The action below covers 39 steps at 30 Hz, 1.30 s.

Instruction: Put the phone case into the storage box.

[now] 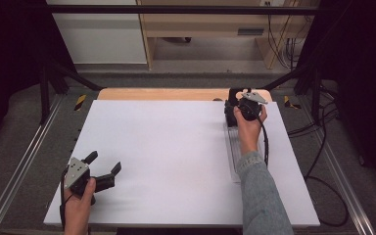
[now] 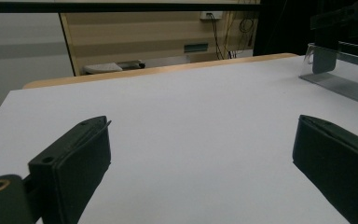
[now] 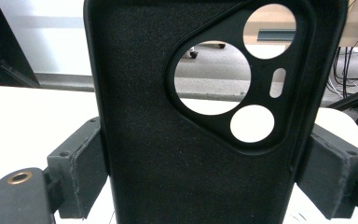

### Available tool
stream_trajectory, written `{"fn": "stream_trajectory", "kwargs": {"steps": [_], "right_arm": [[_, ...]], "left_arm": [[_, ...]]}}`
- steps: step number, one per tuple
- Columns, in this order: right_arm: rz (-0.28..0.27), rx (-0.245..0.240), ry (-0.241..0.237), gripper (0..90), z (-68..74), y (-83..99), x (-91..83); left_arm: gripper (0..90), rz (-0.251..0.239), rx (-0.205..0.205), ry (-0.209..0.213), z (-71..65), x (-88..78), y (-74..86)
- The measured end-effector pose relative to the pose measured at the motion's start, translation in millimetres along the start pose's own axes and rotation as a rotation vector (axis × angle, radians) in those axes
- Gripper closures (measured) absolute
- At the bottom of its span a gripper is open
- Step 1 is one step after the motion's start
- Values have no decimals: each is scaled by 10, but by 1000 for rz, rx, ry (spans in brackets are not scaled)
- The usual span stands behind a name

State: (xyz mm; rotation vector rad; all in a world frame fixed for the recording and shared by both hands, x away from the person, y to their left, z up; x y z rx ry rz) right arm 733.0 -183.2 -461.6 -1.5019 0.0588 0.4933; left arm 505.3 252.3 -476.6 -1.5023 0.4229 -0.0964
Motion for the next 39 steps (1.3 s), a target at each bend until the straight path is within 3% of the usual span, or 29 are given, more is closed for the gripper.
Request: {"fn": "stream_trajectory", "kwargs": {"steps": [39], "right_arm": [[-1, -8, -16, 138, -1, 16, 33]], "left_arm": [[44, -1, -1, 4, -4, 2, -1]]}}
Point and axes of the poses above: each handheld gripper's, and its own axes: x roughly forward along the jaws, y roughly out of its underside, z roughly to its left, the point moved 10 cm from there along x, roughly forward along the jaws, and after that the axes turned 7 degrees about -y, right-handed, at the moved point
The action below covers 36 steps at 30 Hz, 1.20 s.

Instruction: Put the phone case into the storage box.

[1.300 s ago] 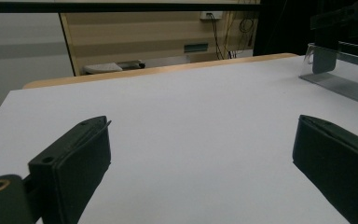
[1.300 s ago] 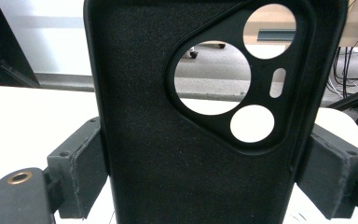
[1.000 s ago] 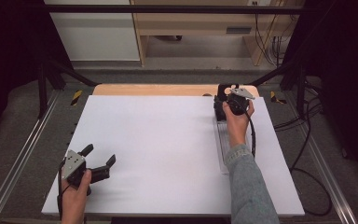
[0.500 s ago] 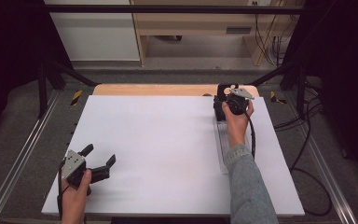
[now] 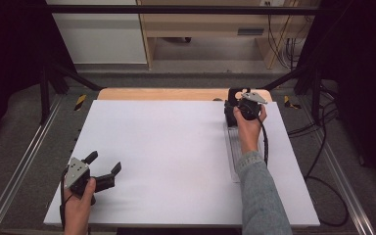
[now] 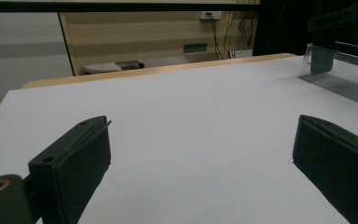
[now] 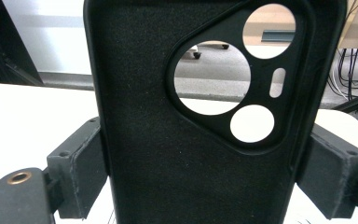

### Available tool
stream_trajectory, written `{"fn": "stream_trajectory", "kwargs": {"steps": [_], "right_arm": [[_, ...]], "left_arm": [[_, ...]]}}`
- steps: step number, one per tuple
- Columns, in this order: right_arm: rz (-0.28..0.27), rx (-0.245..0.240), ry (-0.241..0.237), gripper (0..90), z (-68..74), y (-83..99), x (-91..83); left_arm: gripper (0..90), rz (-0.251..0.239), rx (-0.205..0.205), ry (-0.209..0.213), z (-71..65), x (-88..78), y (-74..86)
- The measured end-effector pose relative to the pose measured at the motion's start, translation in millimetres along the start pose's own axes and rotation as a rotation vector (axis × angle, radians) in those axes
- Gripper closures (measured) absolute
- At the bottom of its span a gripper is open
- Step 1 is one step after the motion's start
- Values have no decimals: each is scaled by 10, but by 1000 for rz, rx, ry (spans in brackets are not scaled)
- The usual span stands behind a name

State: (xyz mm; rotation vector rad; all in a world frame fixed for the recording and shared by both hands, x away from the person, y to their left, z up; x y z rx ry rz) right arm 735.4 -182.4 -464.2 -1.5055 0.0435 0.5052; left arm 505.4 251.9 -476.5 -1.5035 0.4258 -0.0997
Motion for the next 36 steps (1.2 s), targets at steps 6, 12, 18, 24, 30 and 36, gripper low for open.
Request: {"fn": "stream_trajectory", "kwargs": {"steps": [6, 12, 18, 24, 30, 36], "right_arm": [[-1, 9, -6, 138, -8, 4, 11], [-3, 10, -12, 138, -12, 3, 18], [-4, 11, -16, 138, -13, -3, 23], [-1, 10, -20, 136, -13, -5, 23], [8, 2, -22, 135, -9, 12, 35], [9, -10, -17, 133, -7, 13, 34]], "left_arm": [[44, 1, 1, 1, -5, -2, 1], [44, 0, -1, 0, 2, -2, 0], [45, 1, 0, 1, -1, -3, 2], [45, 2, 1, 2, -5, -3, 3], [47, 3, 1, 2, 3, -2, 5], [48, 3, 1, 4, -6, -1, 5]]}}
Point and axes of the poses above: each handheld gripper's, and its own axes: x roughly forward along the jaws, y roughly out of its underside, z roughly to its left, the point moved 10 cm from there along x, roughly forward along the jaws, and after that the axes turned 7 degrees about -y, right-handed, at the moved point
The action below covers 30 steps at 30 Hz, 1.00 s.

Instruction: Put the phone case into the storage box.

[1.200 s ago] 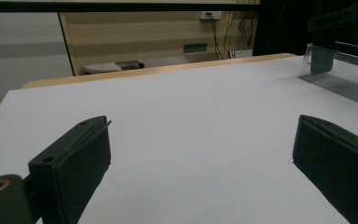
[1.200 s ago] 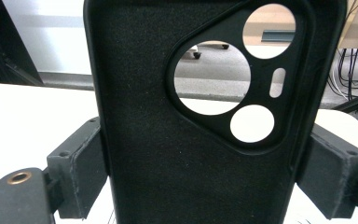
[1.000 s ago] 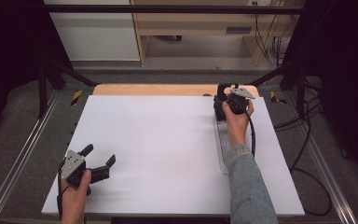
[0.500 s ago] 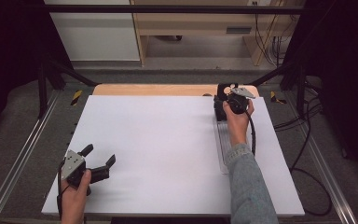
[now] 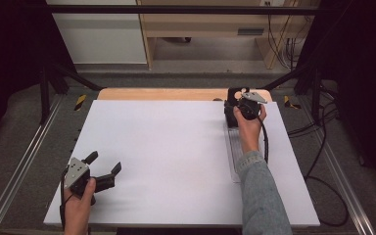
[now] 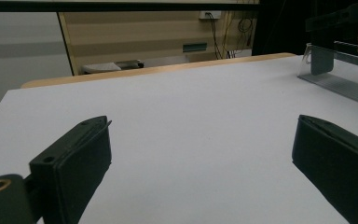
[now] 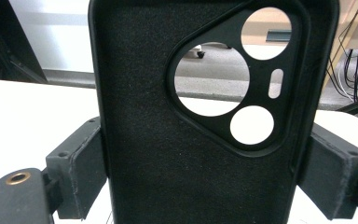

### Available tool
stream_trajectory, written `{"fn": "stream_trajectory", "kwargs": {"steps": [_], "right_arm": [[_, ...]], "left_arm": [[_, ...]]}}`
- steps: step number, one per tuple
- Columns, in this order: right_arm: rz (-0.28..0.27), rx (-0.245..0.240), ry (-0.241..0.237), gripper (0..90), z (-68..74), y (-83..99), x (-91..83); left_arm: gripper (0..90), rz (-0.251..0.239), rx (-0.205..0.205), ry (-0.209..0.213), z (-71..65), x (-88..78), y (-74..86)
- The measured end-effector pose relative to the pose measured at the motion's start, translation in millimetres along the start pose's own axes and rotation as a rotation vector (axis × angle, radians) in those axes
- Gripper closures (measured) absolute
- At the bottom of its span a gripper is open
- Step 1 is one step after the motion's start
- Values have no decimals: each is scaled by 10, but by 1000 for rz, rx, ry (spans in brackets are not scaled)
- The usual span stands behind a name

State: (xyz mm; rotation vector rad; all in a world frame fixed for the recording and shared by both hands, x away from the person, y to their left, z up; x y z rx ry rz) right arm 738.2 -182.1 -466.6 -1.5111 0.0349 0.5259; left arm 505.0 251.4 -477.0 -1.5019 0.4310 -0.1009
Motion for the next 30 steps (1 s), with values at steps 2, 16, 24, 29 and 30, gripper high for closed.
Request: {"fn": "stream_trajectory", "kwargs": {"steps": [2, 16, 24, 29, 30], "right_arm": [[7, -3, 4, 133, -5, 11, 1], [22, -8, 31, 119, -17, 21, 2], [14, -1, 36, 83, -12, -4, -15], [12, 6, 37, 62, -15, -14, -36], [7, 10, 39, 61, -15, -29, -45]], "left_arm": [[47, 2, 2, 0, 2, 2, 4], [47, 2, 0, -1, -6, 1, 2], [47, 1, -2, -1, 1, 2, 2], [47, 0, -2, -1, -1, 2, 1], [48, -1, -3, 0, -1, 2, 0]]}}
Point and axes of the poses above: each handheld gripper's, and its own axes: x roughly forward along the jaws, y roughly out of its underside, z roughly to its left, the point moved 10 cm from there along x, roughly forward along the jaws, and after that the axes turned 7 degrees about -y, right-handed, at the moved point
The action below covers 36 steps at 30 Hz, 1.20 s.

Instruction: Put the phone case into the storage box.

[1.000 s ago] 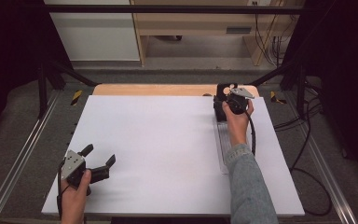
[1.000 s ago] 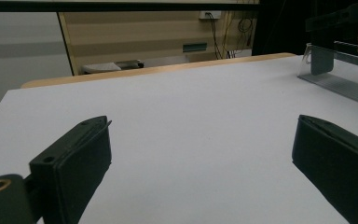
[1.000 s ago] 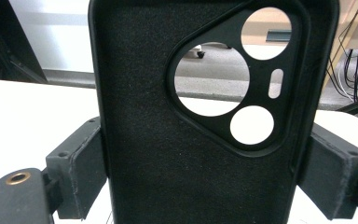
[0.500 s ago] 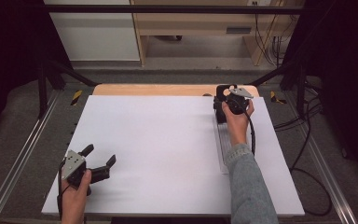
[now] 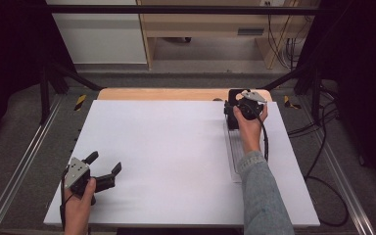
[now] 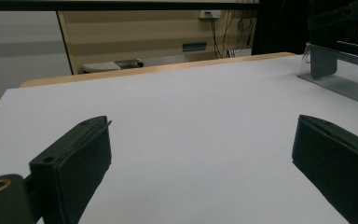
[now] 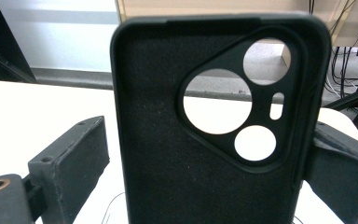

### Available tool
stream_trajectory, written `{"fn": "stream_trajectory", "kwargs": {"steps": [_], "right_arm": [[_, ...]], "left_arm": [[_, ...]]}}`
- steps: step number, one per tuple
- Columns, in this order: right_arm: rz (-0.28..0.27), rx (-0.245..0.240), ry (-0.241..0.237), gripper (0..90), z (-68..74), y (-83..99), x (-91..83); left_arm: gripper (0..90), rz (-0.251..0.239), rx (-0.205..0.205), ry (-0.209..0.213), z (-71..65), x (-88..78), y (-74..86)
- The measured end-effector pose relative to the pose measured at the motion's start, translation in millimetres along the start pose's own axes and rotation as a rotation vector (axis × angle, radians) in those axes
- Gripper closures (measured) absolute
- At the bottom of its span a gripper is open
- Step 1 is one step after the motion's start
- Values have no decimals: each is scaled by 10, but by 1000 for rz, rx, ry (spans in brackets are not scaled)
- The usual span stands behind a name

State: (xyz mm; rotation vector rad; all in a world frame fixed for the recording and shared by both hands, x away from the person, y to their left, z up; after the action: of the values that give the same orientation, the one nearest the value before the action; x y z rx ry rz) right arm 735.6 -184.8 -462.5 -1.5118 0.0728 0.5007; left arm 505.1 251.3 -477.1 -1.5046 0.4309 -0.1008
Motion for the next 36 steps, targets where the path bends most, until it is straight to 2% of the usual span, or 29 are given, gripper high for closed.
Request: {"fn": "stream_trajectory", "kwargs": {"steps": [15, 24, 36], "right_arm": [[-34, 19, -21, 41, 61, -129, -156], [-42, 2, -22, 46, 110, -192, -268], [-47, 8, -40, 53, 144, -246, -344]], "left_arm": [[47, 0, -1, -3, 6, -2, -1], [47, 2, 0, -2, 4, 0, 1], [47, 1, -1, -3, 6, -1, 1]]}}
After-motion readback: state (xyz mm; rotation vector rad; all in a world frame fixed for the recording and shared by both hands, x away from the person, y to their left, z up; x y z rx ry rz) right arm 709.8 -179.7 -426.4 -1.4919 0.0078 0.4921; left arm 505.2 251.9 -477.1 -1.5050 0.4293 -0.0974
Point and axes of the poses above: each handheld gripper's, and its own axes: x roughly forward along the jaws, y roughly out of its underside, z roughly to its left, the point moved 10 cm from there along x, roughly forward along the jaws, and after that the axes turned 7 degrees about -y, right-handed, at the moved point
